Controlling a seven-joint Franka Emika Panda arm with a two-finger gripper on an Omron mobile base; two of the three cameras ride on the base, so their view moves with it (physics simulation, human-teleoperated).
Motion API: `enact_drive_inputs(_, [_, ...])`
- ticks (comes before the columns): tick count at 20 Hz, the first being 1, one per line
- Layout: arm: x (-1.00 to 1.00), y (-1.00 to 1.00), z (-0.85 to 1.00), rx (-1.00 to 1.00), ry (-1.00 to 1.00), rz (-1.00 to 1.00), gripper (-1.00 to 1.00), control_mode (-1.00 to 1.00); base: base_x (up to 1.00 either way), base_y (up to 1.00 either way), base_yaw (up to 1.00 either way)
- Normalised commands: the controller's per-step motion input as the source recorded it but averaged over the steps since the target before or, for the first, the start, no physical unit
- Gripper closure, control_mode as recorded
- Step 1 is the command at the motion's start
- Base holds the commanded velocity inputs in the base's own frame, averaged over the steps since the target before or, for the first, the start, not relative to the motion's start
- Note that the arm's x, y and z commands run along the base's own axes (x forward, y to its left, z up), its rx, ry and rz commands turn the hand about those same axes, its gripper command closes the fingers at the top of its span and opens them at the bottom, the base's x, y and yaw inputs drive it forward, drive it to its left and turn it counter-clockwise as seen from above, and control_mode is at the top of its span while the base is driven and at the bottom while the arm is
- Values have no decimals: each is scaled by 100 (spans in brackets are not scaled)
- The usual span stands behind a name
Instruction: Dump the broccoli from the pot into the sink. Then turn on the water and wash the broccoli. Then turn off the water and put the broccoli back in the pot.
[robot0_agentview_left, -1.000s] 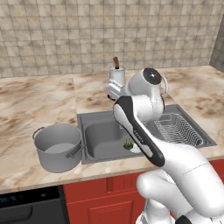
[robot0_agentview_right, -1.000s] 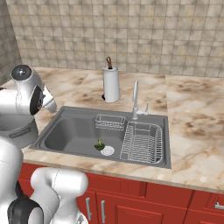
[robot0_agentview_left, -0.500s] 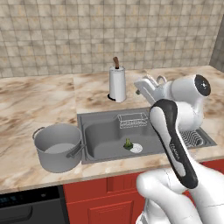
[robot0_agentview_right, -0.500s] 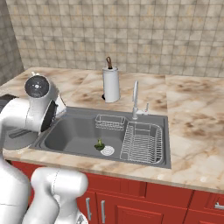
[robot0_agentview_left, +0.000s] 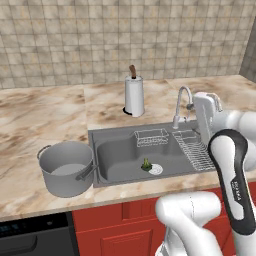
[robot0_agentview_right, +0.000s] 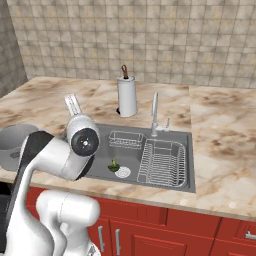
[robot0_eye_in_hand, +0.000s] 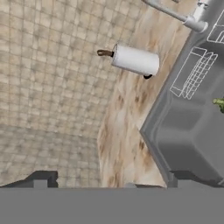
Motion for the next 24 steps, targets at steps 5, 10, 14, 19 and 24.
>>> enact_drive_inputs(5, [-9, -69, 27, 30, 0, 0, -100, -100, 0, 0, 0])
enact_drive_inputs(10, [0, -62, 22, 26, 1, 0, -100, -100, 0, 0, 0])
enact_drive_inputs(14, [0, -65, 12, 25, 8, 0, -100, -100, 0, 0, 0])
enact_drive_inputs(19, [0, -51, 2, 19, 13, 0, -100, -100, 0, 0, 0])
enact_drive_inputs(24, [1, -49, 0, 18, 21, 0, -100, -100, 0, 0, 0])
